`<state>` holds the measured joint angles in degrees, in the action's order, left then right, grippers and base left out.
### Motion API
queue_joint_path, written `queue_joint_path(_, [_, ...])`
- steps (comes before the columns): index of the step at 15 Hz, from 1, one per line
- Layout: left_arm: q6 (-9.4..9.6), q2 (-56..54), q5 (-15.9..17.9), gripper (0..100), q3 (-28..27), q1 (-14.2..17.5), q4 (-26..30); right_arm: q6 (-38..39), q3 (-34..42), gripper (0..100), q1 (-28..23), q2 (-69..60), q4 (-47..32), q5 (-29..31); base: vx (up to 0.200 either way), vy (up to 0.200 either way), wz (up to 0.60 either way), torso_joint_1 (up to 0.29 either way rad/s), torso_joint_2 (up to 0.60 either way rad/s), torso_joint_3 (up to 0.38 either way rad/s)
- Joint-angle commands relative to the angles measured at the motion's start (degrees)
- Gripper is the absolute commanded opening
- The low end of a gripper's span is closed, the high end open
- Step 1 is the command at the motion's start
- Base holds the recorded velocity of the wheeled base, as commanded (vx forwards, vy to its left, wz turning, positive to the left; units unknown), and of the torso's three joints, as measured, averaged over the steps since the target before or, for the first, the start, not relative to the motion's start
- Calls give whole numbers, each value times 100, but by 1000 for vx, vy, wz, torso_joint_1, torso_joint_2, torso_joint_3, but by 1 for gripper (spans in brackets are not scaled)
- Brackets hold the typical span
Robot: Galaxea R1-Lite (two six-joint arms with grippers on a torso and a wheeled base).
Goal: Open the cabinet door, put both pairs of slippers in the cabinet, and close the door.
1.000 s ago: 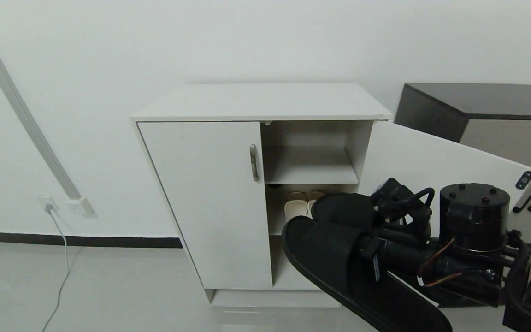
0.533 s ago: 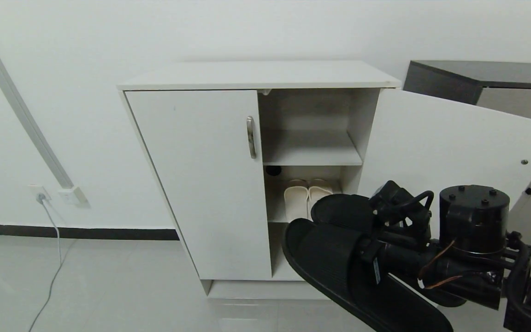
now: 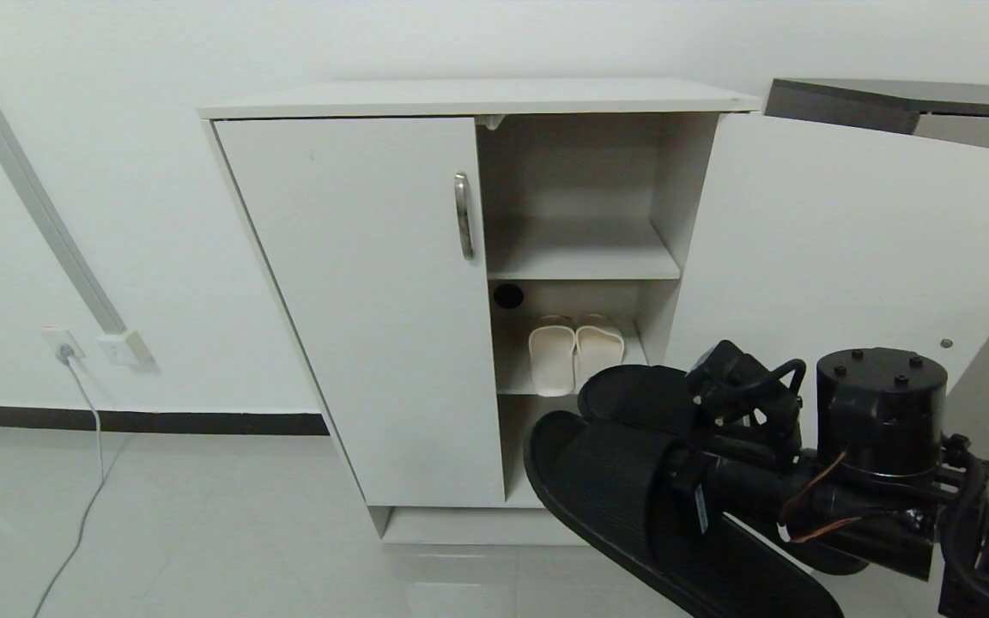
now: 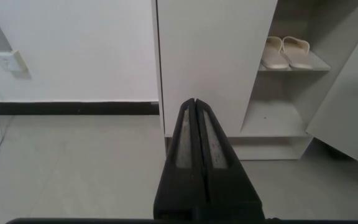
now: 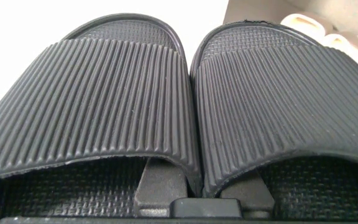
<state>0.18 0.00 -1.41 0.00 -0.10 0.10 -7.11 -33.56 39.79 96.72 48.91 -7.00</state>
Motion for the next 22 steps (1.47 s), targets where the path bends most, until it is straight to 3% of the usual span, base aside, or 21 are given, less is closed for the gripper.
queue_joint_path(1, [-1, 9, 1, 0, 0, 1, -1, -1, 25, 0, 2, 14, 5, -3, 0, 0, 0, 0, 0, 0])
queue_joint_path(8, [-1, 9, 1, 0, 0, 1, -1, 16, -98, 0, 222, 356, 57, 67, 0, 0, -86, 0, 0, 1])
queue_joint_path(9, [-1, 9, 1, 0, 0, 1, -10, 25, -300, 0, 328, 585, 84, 436, 0, 0, 0, 0, 0, 0])
queue_joint_path(11, [-1, 9, 1, 0, 0, 1, -1, 763, -1267, 0, 943, 1033, -241, 2352, 0, 0, 0, 0, 0, 0])
queue_joint_path(13, [-1, 9, 1, 0, 0, 1, -10, 1502, -2620, 0, 1303, 1411, -1674, 3512, 0, 0, 0, 0, 0, 0])
queue_joint_path(16, [-1, 0, 1, 0, 0, 1, -1, 2460, -4668, 0, 1391, 1894, -3616, 4593, 0, 0, 0, 0, 0, 0])
queue_joint_path(18, [-1, 0, 1, 0, 0, 1, -10, 2495, -5389, 0, 1347, 2149, -3880, 4945, 0, 0, 0, 0, 0, 0])
queue_joint_path(22, [-1, 0, -17, 0, 0, 1, -1, 1968, -5837, 0, 1031, 2492, -3652, 5279, 0, 0, 0, 0, 0, 0])
